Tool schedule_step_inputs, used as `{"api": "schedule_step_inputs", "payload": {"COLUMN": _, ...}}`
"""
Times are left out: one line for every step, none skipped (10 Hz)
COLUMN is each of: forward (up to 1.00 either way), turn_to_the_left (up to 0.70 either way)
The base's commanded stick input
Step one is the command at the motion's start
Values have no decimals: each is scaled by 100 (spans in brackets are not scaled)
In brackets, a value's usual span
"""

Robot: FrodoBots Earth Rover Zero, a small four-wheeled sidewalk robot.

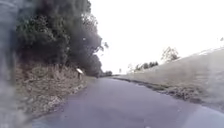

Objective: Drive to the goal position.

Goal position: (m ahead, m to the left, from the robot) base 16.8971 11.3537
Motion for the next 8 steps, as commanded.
{"api": "schedule_step_inputs", "payload": {"forward": 100, "turn_to_the_left": 10}}
{"api": "schedule_step_inputs", "payload": {"forward": 100, "turn_to_the_left": 35}}
{"api": "schedule_step_inputs", "payload": {"forward": 100, "turn_to_the_left": 40}}
{"api": "schedule_step_inputs", "payload": {"forward": 100, "turn_to_the_left": 39}}
{"api": "schedule_step_inputs", "payload": {"forward": 100, "turn_to_the_left": 34}}
{"api": "schedule_step_inputs", "payload": {"forward": 100, "turn_to_the_left": 20}}
{"api": "schedule_step_inputs", "payload": {"forward": 100, "turn_to_the_left": 2}}
{"api": "schedule_step_inputs", "payload": {"forward": 100, "turn_to_the_left": 0}}
